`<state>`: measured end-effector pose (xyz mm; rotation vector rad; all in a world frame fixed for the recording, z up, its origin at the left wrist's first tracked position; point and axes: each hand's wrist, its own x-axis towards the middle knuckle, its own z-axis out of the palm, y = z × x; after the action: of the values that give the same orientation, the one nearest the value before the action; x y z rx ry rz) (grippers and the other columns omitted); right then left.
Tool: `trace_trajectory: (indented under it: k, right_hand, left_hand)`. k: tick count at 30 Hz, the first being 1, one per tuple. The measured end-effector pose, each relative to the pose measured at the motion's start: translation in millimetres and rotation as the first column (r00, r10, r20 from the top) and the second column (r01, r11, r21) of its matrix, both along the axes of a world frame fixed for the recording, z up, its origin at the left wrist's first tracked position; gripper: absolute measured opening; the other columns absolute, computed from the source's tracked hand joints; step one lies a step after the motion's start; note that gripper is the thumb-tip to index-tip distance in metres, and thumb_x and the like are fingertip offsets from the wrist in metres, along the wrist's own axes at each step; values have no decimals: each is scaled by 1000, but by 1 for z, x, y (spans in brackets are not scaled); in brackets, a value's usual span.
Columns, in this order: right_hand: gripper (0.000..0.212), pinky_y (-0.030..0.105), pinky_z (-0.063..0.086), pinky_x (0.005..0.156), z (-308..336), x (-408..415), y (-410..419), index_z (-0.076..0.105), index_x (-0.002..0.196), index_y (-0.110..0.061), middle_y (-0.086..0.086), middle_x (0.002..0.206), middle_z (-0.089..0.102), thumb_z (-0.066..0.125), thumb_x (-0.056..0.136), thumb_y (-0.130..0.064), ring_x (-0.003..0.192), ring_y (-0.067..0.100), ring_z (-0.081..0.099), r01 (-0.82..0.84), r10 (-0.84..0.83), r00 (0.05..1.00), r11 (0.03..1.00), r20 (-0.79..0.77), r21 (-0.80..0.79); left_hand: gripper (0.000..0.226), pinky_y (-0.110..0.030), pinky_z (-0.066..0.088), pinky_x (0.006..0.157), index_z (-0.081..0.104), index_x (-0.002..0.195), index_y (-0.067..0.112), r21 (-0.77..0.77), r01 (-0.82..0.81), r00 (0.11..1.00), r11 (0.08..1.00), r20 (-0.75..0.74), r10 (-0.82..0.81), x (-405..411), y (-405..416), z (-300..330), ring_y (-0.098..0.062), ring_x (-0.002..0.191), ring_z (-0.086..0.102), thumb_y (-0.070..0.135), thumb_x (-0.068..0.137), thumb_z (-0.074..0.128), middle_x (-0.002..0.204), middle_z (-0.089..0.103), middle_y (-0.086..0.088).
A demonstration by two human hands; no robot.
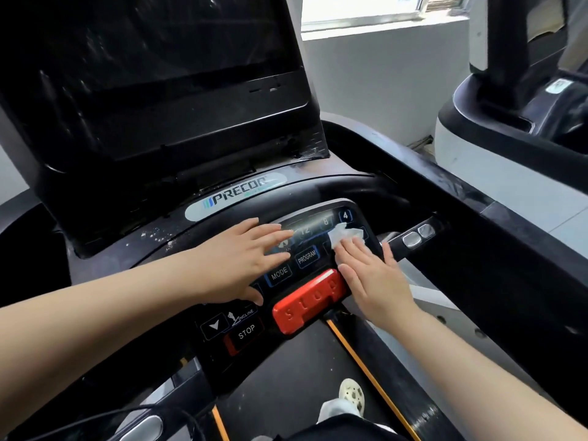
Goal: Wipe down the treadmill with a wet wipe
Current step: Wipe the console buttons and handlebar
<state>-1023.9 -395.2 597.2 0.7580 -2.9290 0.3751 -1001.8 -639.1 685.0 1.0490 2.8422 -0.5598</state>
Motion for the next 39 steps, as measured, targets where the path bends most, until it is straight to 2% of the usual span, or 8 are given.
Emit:
trace_trajectory:
  k: [7, 12, 17, 20, 25, 29, 35, 39]
  right_hand:
    - [60, 43, 20, 107, -3, 29, -32, 66, 119, -20, -4, 127, 62, 12, 103, -41, 123, 18, 54, -212, 208, 973, 977, -103, -32]
    - [78, 25, -8, 113, -1, 10, 6, 59, 128, -18, -7, 139, 50, 1, 94, -57, 137, 14, 35, -41, 55, 997, 978, 60, -204]
    - [88, 19, -8, 113, -10, 31, -28, 50, 135, -13, -14, 141, 28, -6, 90, -63, 139, 5, 14, -100, 144, 984, 932, 104, -349]
    - [78, 28, -7, 115, -18, 19, -17, 39, 141, -21, -20, 144, 23, -5, 91, -62, 139, 0, 11, -115, 147, 986, 945, 83, -305]
    - [64, 40, -2, 119, -16, -8, 7, 16, 142, -24, -17, 148, 8, 5, 87, -54, 143, 6, 3, 144, -94, 983, 924, 155, -355]
    - [70, 34, 0, 116, -15, 13, -38, 27, 146, -12, -2, 151, 15, 5, 96, -56, 143, 23, 9, -149, 159, 987, 953, 20, -264]
    - [67, 39, -4, 116, -3, -45, -16, 5, 150, -26, -12, 155, -3, 4, 88, -51, 144, 7, -4, 87, -73, 995, 970, 70, -228]
    - [75, 31, -13, 114, 2, -26, -33, -9, 147, -20, -9, 150, -20, -3, 81, -55, 138, 10, -25, 83, -59, 992, 970, 111, -229]
  left_hand:
    - [82, -45, 20, 113, 48, 138, 23, -35, 15, 1000, 999, 17, -14, -7, 2, -5, -27, 141, 26, 62, 68, 69, 154, 25, -10]
    - [85, -46, 49, 90, 72, 105, 23, -18, 71, 997, 997, -14, -72, -9, -1, -8, -28, 113, 61, 69, 34, 82, 126, 61, -11]
    - [82, -44, 11, 116, 40, 142, 24, -6, 18, 998, 1000, 62, -17, -11, 8, -4, -26, 145, 15, 60, 73, 67, 158, 14, -8]
    - [85, -46, 46, 94, 71, 108, 22, -36, 65, 998, 997, 24, -64, -11, 9, -3, -28, 117, 58, 67, 36, 83, 131, 58, -12]
    - [90, -45, 52, 84, 74, 102, 20, -69, 94, 996, 993, 0, -94, -17, 8, -5, -27, 106, 65, 67, 26, 84, 120, 65, -10]
    - [103, -44, 50, 88, 67, 115, 10, -29, 39, 999, 999, -3, -39, -22, 8, -6, -28, 108, 63, 68, 32, 83, 123, 63, -12]
    - [102, -38, -2, 116, -8, 150, 14, -143, -78, 996, 987, 29, 83, -23, 14, -8, -27, 146, -7, 61, 84, 53, 156, -17, -15]
    - [97, -39, -3, 117, -5, 151, 18, -166, -88, 991, 982, 85, 103, -24, 15, -8, -26, 146, -10, 60, 85, 52, 155, -20, -14]
